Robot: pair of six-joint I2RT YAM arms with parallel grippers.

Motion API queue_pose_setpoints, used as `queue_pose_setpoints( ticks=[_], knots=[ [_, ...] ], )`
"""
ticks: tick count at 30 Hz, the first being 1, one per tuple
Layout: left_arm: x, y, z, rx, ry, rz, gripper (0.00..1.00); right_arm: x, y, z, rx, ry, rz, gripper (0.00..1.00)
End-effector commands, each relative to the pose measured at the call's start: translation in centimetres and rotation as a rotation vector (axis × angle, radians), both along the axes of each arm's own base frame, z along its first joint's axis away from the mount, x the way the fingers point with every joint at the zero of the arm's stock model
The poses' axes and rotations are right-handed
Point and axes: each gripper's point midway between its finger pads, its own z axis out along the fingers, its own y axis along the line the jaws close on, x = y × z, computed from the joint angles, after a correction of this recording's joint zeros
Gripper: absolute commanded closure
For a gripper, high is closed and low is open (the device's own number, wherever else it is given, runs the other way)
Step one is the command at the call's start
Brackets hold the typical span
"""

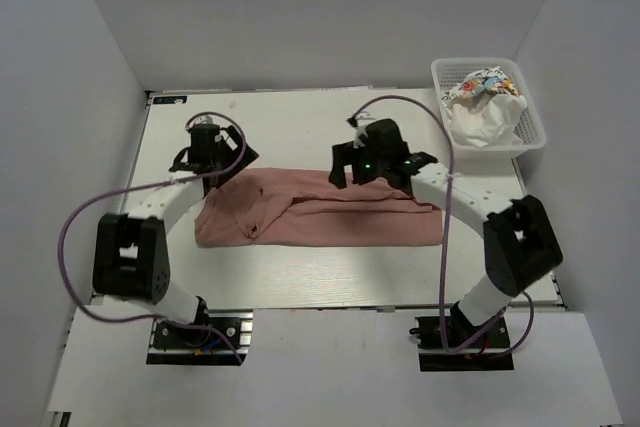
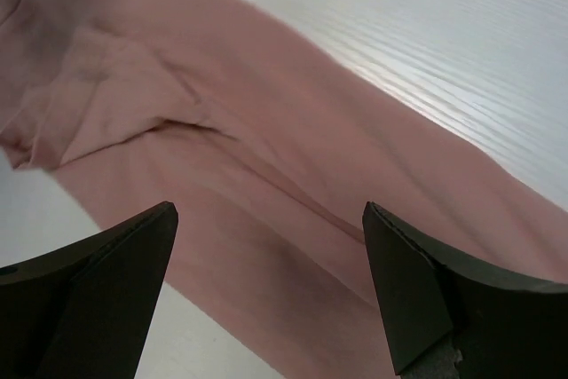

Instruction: Fold and stack the t-shirts

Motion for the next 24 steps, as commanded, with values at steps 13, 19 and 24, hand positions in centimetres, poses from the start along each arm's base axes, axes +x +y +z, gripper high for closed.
queue_pose_setpoints(
  ticks=[13,19,24],
  knots=[
    [4.0,2.7,-10.1,-0.037,0.237,0.054,0.0,-1.2,20.9,-2.6,0.001,-0.224,0.667,0.1],
    [3.5,2.6,-11.7,-0.048,0.276,0.022,0.0,-1.3,23.7,-3.8,0.007,-0.247,0.73,0.1],
    [3.8,2.7,-11.2,-0.029,0.252,0.0,0.0,-0.3,24.8,-5.2,-0.008,-0.252,0.709,0.1]
  ],
)
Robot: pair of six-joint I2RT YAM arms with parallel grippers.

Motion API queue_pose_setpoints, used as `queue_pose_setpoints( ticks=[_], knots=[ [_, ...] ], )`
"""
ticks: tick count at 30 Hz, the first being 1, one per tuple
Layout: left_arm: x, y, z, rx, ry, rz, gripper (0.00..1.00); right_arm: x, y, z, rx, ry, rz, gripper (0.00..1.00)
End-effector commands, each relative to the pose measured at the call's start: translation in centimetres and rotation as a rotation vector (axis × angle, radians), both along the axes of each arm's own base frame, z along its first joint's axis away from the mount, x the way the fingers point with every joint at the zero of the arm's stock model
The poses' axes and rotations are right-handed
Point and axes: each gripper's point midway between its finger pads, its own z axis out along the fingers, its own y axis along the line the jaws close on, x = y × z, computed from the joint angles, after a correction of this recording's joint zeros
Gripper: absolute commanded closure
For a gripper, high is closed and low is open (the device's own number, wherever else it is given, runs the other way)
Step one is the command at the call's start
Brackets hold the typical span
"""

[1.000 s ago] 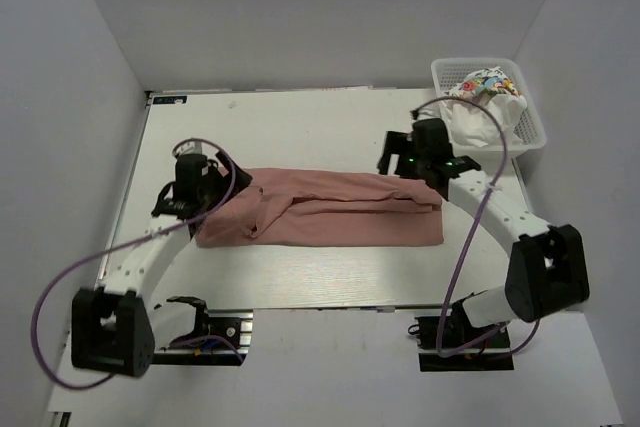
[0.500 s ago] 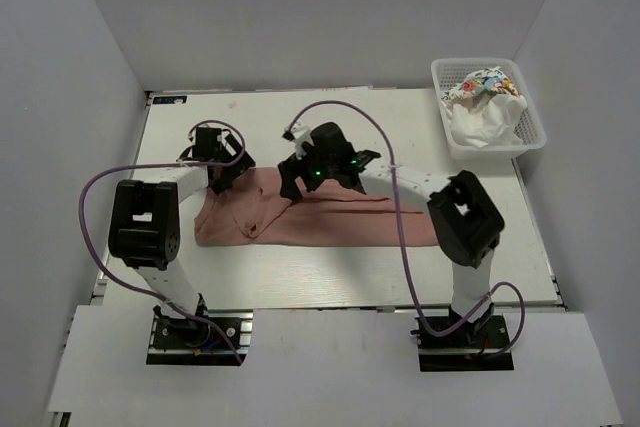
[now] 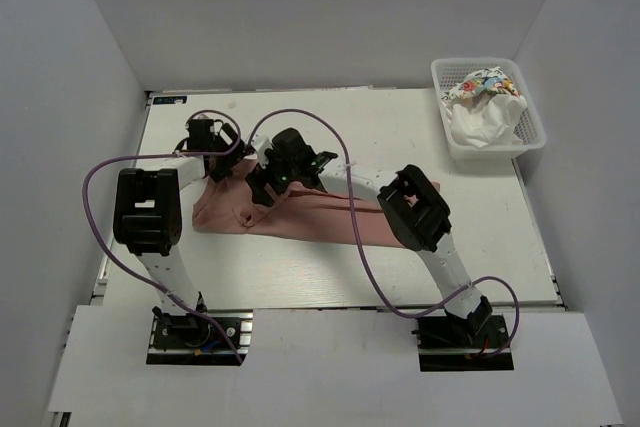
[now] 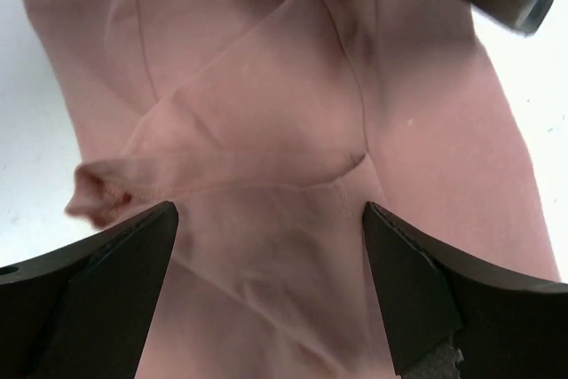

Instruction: Fold and stack the t-shirts

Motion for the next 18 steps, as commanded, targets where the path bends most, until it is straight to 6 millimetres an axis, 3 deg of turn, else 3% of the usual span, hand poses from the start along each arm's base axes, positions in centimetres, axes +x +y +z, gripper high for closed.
queue_pose_setpoints(
  ticks=[1,3,8,11,15,18],
  knots=[
    [-3.1,0.4,-3.9,0.027,0.141,-0.026,0.0,1.6,1.9,1.9,0.053,-0.08,0.005,0.1],
    [-3.0,0.2,-3.5,0.028,0.13,-0.041,0.0,1.9,2.0,1.8,0.051,-0.079,-0.016,0.17],
    [-3.5,0.0,-3.3,0.018,0.124,-0.049,0.0,4.0,2.1,2.8,0.103,-0.159,-0.122,0.11],
    [-3.7,0.2,-3.5,0.025,0.134,-0.044,0.0,4.4,2.2,2.2,0.077,-0.163,-0.121,0.11],
    [-3.6,0.4,-3.2,0.039,0.124,-0.043,0.0,3.4,2.0,1.0,0.061,-0.131,-0.09,0.2],
    [-3.8,0.4,-3.3,0.04,0.133,-0.044,0.0,2.4,1.9,-0.1,0.044,-0.107,-0.069,0.2]
  ],
)
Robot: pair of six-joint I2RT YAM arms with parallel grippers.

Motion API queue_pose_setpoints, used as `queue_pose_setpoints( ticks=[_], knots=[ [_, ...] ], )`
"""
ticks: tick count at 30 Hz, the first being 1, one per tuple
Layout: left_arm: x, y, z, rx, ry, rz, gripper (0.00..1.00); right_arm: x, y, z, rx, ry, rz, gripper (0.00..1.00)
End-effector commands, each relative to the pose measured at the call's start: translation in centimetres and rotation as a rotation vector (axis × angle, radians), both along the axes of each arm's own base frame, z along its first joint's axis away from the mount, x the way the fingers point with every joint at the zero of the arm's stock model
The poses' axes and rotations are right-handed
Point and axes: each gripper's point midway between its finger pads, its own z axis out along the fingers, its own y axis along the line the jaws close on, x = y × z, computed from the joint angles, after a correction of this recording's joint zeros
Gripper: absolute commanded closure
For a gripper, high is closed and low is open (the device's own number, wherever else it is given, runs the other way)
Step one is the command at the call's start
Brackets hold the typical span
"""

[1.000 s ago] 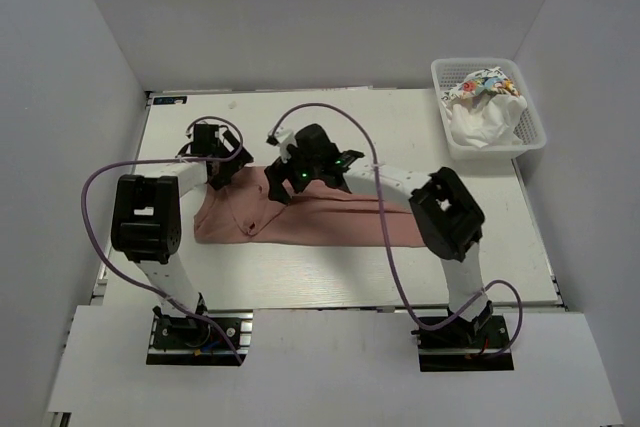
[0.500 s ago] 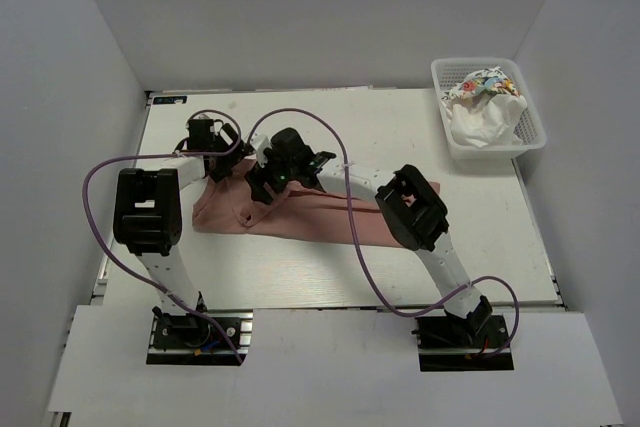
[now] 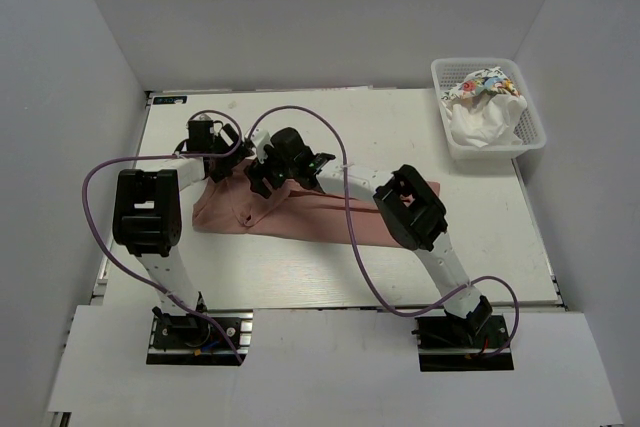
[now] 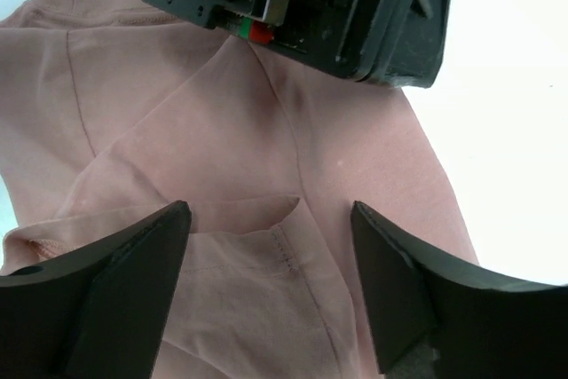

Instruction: Fold and stack the t-shirts

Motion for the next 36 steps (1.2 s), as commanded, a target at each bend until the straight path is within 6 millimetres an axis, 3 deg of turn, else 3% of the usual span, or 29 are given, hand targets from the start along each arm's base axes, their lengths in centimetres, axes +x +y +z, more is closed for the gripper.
queue_pose_setpoints(
  ticks=[1,3,6,8,9,11,12,13,14,16,17,18,19,20,23,26,27,28,29,32,36],
  knots=[
    [-3.5,0.5,-3.2,0.026,0.148,-0.003,0.0,-0.8,0.6,-0.6,0.007,0.002,0.032,0.22],
    [-3.4,0.6,-3.1,0.033,0.148,0.003,0.0,-1.3,0.5,-0.9,-0.004,0.012,0.039,0.34],
    [-3.0,0.8,-2.8,0.04,0.139,0.01,0.0,-1.6,0.2,0.2,0.003,-0.004,0.035,0.5],
    [-3.0,0.8,-2.8,0.04,0.139,0.01,0.0,-1.9,-0.4,0.2,-0.005,-0.002,0.026,0.66],
    [-2.9,0.8,-2.4,0.039,0.13,0.01,0.0,-2.1,-0.4,1.3,0.01,-0.008,0.023,0.72],
    [-3.1,1.1,-2.6,0.056,0.14,0.023,0.0,-2.5,-1.2,0.9,0.0,0.005,0.008,0.99],
    [-3.3,1.2,-2.7,0.056,0.149,0.023,0.0,-2.7,-1.4,2.2,0.021,0.001,0.0,1.0],
    [-3.3,1.4,-2.8,0.07,0.148,0.023,0.0,-3.5,-2.7,1.7,0.008,0.014,-0.005,1.0],
    [-3.3,1.4,-2.8,0.071,0.148,0.023,0.0,-4.0,-2.3,2.7,0.046,-0.001,0.01,1.0],
    [-3.3,1.5,-2.8,0.077,0.148,0.029,0.0,-5.8,-3.9,3.6,0.06,0.01,0.02,1.0],
    [-3.3,1.5,-2.8,0.078,0.148,0.029,0.0,-6.0,-4.0,5.5,0.1,-0.012,0.022,1.0],
    [-2.9,1.5,-2.5,0.077,0.139,0.03,0.0,-7.0,-4.9,4.2,0.079,0.015,0.023,1.0],
    [-2.9,1.5,-2.5,0.077,0.139,0.03,0.0,-7.5,-5.2,4.3,0.083,0.022,0.028,1.0],
    [-2.9,1.5,-2.5,0.077,0.139,0.03,0.0,-8.8,-6.8,3.4,0.064,0.052,0.021,0.93],
    [-2.9,1.5,-2.5,0.077,0.139,0.03,0.0,-10.8,-8.6,3.0,0.069,0.109,0.004,0.79],
    [-3.5,1.6,-2.9,0.084,0.156,0.022,0.0,-12.7,-11.8,0.9,0.028,0.175,-0.056,0.7],
    [-3.5,1.6,-2.9,0.09,0.155,0.015,0.0,-13.1,-12.1,0.9,0.028,0.187,-0.063,0.6],
    [-3.1,1.6,-2.6,0.089,0.144,0.015,0.0,-13.5,-12.8,1.2,0.033,0.195,-0.08,0.43],
    [-3.3,1.6,-2.7,0.09,0.153,0.015,0.0,-13.6,-13.2,1.8,0.047,0.187,-0.094,0.1],
    [-2.6,1.2,-1.2,0.085,0.112,-0.017,0.0,-13.8,-14.3,2.5,0.059,0.168,-0.13,0.1],
    [-2.1,0.3,1.0,0.103,0.061,-0.067,0.0,-12.0,-13.4,6.2,0.158,0.123,-0.184,0.1]
  ],
)
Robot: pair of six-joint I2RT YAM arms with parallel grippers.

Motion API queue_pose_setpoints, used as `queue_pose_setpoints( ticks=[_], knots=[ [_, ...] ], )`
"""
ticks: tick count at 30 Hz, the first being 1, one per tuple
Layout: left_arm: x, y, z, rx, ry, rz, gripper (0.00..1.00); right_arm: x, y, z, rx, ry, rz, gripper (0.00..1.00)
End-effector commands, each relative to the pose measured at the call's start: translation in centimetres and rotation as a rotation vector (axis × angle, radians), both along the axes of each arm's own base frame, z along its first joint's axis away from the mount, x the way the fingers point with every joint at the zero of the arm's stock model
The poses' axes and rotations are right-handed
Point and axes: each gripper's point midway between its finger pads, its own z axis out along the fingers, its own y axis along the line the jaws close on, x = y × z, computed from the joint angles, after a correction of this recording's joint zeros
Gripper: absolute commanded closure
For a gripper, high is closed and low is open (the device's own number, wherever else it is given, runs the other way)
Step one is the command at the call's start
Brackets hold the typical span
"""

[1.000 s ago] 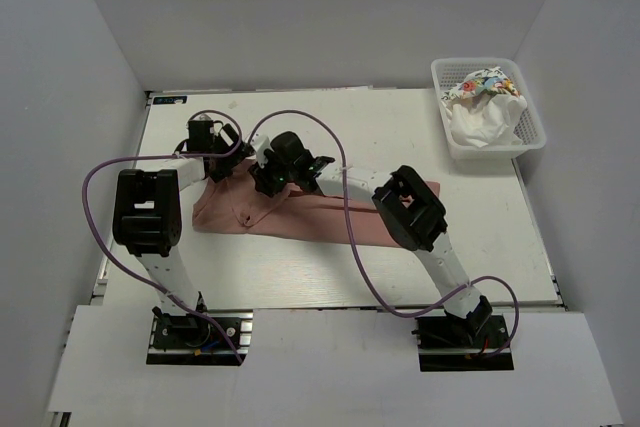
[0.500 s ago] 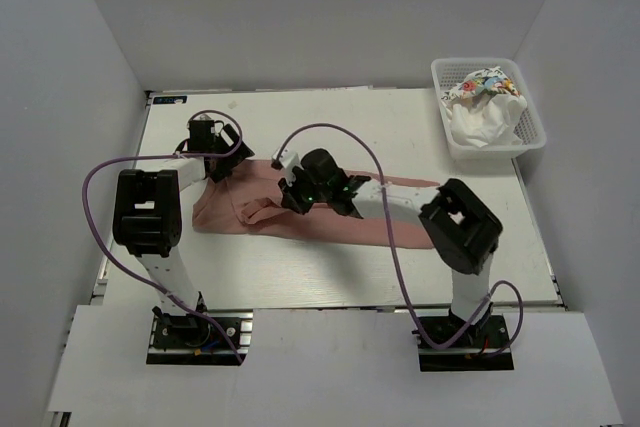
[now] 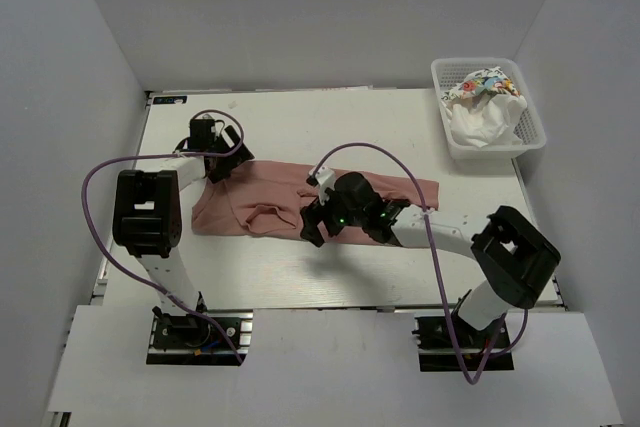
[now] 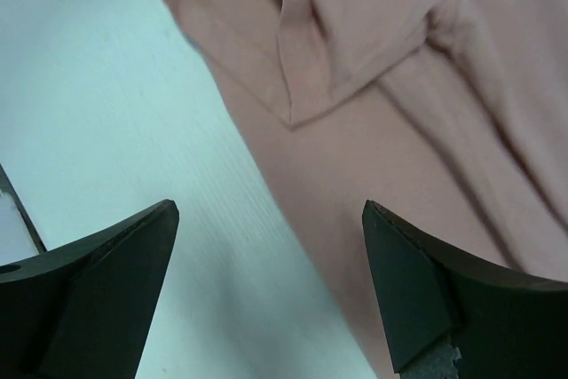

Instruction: Fold and stack the t-shirts

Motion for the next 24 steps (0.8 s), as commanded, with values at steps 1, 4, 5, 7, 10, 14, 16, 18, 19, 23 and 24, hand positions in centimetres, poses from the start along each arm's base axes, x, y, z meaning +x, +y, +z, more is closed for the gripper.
queue_pose_setpoints(
  ticks=[1,4,5,7,10,14,16,18,19,23,24],
  knots=[
    [-1.5,0.0,1.0,0.045,0.033,-0.036,0.0,3.0,2.6,6.6,0.16,-0.107,-0.069,0.1],
    [-1.5,-0.2,1.6,0.038,0.021,-0.042,0.0,3.8,6.2,5.7,0.102,-0.077,0.039,0.1],
    [-1.7,-0.2,1.4,0.044,0.03,-0.049,0.0,3.9,8.0,7.4,0.138,-0.088,0.11,0.1],
    [-1.7,-0.2,1.4,0.044,0.03,-0.049,0.0,4.2,11.0,6.6,0.144,-0.047,0.183,0.1],
    [-1.9,-0.1,-0.1,0.045,0.067,-0.05,0.0,4.2,14.4,5.5,0.162,-0.001,0.255,0.1],
    [-1.9,-0.1,-1.8,0.027,0.113,-0.055,0.0,4.4,16.9,3.3,0.14,0.052,0.274,0.1],
    [-2.2,-0.1,-2.8,0.028,0.136,-0.055,0.0,4.5,17.7,1.9,0.13,0.081,0.279,0.1],
    [-2.6,0.0,-3.2,0.028,0.15,-0.055,0.0,4.4,18.2,0.1,0.115,0.115,0.283,0.1],
    [-3.0,-0.2,-3.5,0.02,0.154,-0.061,0.0,4.3,18.1,-0.3,0.109,0.126,0.283,0.1],
    [-3.1,-0.2,-4.0,0.02,0.165,-0.061,0.0,2.2,17.1,-2.6,0.056,0.192,0.309,0.1],
    [-3.2,-0.2,-4.4,0.021,0.174,-0.061,0.0,1.0,16.2,-3.2,0.028,0.23,0.326,0.1]
  ],
)
